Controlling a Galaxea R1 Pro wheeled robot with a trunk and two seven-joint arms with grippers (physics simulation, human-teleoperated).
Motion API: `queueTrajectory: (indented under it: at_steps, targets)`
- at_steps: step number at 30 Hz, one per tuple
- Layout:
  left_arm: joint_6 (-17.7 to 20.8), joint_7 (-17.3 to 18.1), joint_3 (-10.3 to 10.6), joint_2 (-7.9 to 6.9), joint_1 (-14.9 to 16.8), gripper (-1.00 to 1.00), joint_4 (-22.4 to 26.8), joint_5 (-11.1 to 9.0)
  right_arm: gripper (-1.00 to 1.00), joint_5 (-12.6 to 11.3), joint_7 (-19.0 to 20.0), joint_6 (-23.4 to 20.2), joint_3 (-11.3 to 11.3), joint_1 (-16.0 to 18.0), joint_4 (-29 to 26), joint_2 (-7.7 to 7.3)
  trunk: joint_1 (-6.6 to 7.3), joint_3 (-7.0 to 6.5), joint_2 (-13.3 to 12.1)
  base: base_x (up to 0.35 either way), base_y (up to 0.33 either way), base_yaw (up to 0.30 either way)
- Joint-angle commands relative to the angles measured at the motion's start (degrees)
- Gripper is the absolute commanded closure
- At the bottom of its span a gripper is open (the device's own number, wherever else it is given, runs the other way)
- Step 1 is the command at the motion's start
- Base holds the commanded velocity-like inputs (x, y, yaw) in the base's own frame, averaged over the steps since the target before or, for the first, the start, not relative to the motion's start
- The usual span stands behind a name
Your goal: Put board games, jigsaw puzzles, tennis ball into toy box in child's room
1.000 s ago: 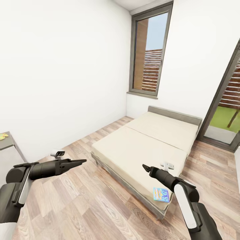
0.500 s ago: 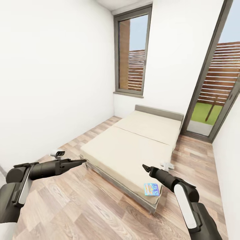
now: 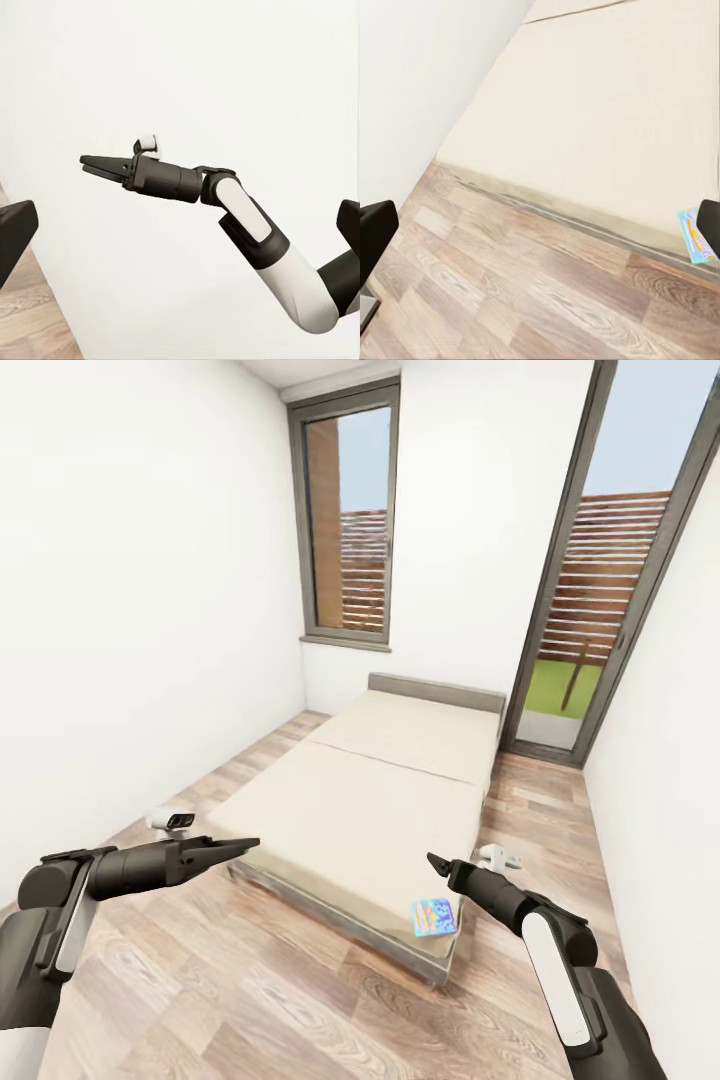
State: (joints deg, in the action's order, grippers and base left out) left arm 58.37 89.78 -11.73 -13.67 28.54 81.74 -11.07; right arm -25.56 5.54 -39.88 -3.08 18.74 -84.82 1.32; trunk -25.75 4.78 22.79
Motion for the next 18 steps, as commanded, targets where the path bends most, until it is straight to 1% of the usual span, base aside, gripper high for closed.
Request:
queueTrajectory:
  at_steps: [1,4,11,18]
  targets:
    - [0.6,0.2,0.0,-0.04,0.0,-1.00,0.0,0.0,-1.00,0.2,0.4,-0.4,-0.2,0.1,0.0,0.08,-0.04,0.13,0.1,0.000,0.212,-0.280]
    - [0.6,0.2,0.0,-0.04,0.0,-1.00,0.0,0.0,-1.00,0.2,0.4,-0.4,-0.2,0.1,0.0,0.08,-0.04,0.13,0.1,0.000,0.142,-0.280]
    - [0.6,0.2,0.0,-0.04,0.0,-1.00,0.0,0.0,-1.00,0.2,0.4,-0.4,-0.2,0.1,0.0,0.08,-0.04,0.13,0.1,0.000,0.080,-0.280]
    - [0.6,0.2,0.0,-0.04,0.0,-1.00,0.0,0.0,-1.00,0.2,0.4,-0.4,-0.2,0.1,0.0,0.08,-0.04,0.13,0.1,0.000,0.178,-0.280]
